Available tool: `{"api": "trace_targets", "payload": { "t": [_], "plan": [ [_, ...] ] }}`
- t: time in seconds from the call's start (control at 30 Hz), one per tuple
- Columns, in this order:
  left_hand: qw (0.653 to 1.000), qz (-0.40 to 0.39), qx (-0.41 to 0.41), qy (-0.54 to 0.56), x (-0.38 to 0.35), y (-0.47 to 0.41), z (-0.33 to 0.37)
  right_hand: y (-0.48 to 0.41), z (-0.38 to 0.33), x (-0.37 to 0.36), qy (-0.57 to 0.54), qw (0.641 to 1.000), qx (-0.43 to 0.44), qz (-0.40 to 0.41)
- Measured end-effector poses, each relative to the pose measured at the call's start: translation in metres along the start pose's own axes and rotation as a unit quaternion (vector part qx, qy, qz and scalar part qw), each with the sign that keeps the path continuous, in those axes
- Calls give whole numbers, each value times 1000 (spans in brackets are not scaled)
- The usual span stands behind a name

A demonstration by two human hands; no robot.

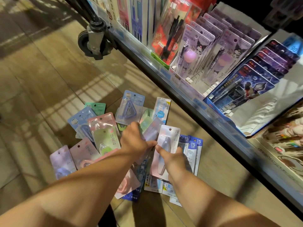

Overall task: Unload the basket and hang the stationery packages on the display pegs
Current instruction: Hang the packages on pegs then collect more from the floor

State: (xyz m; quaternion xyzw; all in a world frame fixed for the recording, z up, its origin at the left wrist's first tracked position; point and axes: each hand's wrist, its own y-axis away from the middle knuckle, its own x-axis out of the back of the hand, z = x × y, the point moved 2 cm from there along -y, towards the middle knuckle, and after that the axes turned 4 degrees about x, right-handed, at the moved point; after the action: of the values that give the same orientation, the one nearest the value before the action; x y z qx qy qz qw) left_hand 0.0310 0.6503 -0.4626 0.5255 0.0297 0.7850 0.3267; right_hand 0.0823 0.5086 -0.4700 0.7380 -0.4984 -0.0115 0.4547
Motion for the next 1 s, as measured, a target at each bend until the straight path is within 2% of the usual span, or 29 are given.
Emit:
{"api": "trace_targets", "payload": {
  "t": [0.07,0.2,0.37,0.57,0.63,0.77,0.9,1.0],
  "plan": [
    [1000,8,-5,0,0,3,-2,0,0,2,18,1000,-2,-4],
    [998,-45,7,36,0,7,-4,-2,-1,5,44,999,1,-2],
    [997,-61,24,41,6,10,0,0,-2,3,74,997,3,3],
    [978,-64,10,196,22,-3,8,2,-10,12,85,995,3,-42],
    [966,-53,11,254,30,-10,12,3,-12,13,90,995,9,-47],
    [918,-46,28,394,41,-18,15,6,-15,15,92,994,18,-59],
    [893,-66,49,443,42,-20,13,5,-9,23,45,997,34,-52],
    [871,-109,77,472,36,-19,10,4,-2,27,-18,998,26,-60]
  ]
}}
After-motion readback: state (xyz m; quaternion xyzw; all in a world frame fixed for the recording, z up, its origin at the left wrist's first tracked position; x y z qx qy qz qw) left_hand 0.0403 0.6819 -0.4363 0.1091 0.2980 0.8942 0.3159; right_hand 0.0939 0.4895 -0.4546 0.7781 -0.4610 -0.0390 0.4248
